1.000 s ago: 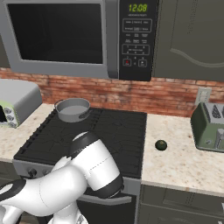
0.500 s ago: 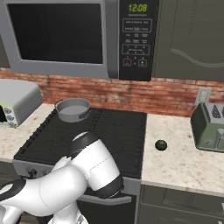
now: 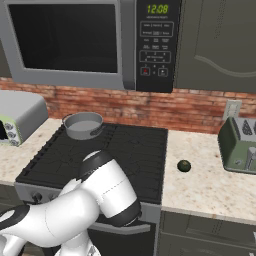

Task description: Turn on the burner for the pot on the stove. Wait thirty seconds for the pot to heat up. Then add the squash to the pot.

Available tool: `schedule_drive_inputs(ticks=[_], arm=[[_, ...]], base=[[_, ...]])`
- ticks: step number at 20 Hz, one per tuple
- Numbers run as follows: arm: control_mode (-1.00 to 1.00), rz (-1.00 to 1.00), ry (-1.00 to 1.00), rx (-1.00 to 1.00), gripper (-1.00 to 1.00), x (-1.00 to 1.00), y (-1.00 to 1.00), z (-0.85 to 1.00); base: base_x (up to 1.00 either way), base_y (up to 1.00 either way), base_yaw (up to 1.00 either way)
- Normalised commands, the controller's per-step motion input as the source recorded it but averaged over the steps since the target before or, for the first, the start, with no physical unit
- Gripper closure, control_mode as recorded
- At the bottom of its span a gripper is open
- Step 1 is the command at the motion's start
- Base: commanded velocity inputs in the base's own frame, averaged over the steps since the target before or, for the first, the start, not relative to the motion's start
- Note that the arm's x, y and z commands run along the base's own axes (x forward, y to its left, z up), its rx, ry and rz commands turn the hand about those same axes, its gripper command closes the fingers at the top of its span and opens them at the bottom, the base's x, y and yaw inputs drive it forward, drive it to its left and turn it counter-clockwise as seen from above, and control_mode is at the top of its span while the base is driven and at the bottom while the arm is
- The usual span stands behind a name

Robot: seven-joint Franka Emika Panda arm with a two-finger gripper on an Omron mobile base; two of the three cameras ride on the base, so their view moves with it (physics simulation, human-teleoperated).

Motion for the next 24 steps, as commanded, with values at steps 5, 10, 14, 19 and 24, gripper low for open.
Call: schedule_drive_inputs(ticks=[5,10,14,19,24], arm=[[-1.00,0.00,0.00,0.00,-1.00,0.00,0.00,0.00],[-1.00,0.00,0.00,0.00,-1.00,0.00,0.00,0.00],[-1.00,0.00,0.00,0.00,-1.00,0.00,0.00,0.00],[-1.00,0.00,0.00,0.00,-1.00,0.00,0.00,0.00],[-1.00,0.00,0.00,0.00,-1.00,0.00,0.00,0.00]], base=[[0.00,0.00,0.00],[0.00,0.00,0.00],[0.00,0.00,0.00],[0.00,0.00,0.00],[0.00,0.00,0.00]])
